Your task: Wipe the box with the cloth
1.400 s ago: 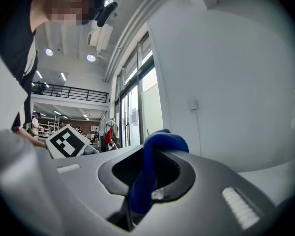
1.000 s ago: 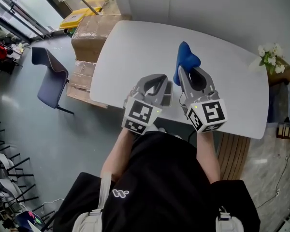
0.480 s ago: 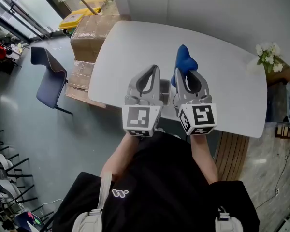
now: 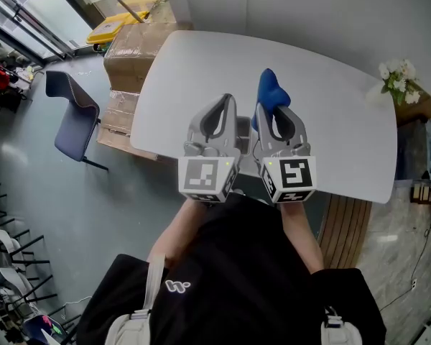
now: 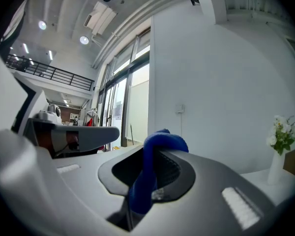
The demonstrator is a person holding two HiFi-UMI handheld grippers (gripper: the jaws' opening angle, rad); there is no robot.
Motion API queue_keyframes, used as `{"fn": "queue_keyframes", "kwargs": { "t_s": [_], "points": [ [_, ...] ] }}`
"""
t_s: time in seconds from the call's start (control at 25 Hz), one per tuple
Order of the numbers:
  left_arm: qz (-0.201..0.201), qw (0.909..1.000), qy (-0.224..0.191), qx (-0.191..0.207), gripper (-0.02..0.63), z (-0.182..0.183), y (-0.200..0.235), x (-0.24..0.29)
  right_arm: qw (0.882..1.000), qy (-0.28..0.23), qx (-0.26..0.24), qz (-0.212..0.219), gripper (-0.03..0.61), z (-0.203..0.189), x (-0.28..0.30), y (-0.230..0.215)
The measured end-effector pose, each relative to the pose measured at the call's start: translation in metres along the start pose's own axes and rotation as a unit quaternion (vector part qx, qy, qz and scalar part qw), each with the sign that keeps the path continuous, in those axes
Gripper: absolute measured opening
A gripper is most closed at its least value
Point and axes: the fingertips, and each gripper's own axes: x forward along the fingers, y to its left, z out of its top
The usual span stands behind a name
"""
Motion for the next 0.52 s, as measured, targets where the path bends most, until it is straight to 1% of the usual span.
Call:
{"fn": "queue_keyframes", "kwargs": {
  "t_s": [0.16,0.28,0.52],
  "points": [
    [-0.001,0.9999,0.014,0.001,0.002,-0.006,0.0,0.001,1.0,0.0,0.002,0.002,0.052,-0.002,0.0,0.0],
    [-0.001,0.9999,0.016,0.004,0.002,-0.008,0.001,0.002,1.0,-0.003,0.005,0.008,0.052,-0.003,0.001,0.002],
    [-0.021,0.9992,0.027,-0.02,0.001,-0.012,-0.003,-0.006,1.0,-0.012,0.015,0.005,0.052,-0.001,0.001,-0.003]
  ]
}}
